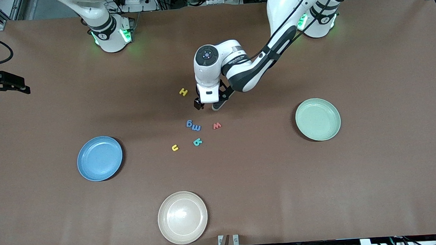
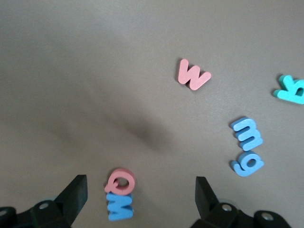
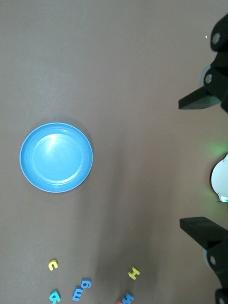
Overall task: Sort upper and lower case letters into plates
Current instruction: 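Move the left gripper over the pink Q among the letters, then lower the left gripper and grasp the pink Q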
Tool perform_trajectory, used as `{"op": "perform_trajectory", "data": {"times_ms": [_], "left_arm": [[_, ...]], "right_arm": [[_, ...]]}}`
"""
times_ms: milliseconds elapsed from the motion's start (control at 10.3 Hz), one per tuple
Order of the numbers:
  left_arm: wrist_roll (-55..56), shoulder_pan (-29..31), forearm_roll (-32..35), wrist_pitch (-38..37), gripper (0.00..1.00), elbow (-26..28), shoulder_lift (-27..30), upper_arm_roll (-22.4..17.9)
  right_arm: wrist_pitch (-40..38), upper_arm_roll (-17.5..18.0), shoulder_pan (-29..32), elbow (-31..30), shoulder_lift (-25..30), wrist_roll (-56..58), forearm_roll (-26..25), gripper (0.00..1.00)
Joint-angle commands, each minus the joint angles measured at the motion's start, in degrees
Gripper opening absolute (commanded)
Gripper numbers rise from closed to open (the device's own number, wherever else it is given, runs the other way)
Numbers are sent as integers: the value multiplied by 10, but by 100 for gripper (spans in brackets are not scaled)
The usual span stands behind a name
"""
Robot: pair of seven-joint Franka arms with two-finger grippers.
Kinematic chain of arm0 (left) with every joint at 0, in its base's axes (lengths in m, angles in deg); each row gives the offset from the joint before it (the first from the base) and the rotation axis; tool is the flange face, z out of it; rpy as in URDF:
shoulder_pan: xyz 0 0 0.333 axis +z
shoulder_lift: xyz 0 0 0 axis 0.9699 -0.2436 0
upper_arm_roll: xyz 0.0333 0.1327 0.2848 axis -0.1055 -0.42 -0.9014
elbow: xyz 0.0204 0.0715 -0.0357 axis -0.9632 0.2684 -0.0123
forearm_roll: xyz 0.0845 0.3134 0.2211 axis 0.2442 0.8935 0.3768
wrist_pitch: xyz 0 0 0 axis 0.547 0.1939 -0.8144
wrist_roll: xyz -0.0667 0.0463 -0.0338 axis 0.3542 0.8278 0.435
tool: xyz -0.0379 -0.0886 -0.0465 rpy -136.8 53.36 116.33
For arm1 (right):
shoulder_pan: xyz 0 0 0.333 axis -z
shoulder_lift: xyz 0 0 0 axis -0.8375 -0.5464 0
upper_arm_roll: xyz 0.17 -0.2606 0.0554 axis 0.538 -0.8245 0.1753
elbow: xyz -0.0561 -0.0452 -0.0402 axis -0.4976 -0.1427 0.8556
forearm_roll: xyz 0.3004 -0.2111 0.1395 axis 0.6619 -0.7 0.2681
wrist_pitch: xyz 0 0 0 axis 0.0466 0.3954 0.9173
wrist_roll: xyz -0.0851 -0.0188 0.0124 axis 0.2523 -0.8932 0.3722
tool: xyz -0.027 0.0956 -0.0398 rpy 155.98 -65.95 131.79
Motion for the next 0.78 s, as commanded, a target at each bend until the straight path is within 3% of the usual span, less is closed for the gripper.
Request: {"op": "perform_trajectory", "data": {"times_ms": [0,682], "left_arm": [[21,-12,24,9,100,8,-8,-7],[95,-25,31,40,100,21,-28,-12]], "right_arm": [[2,7,10,-6,7,11,-6,100],[1,7,10,-6,7,12,-6,100]]}}
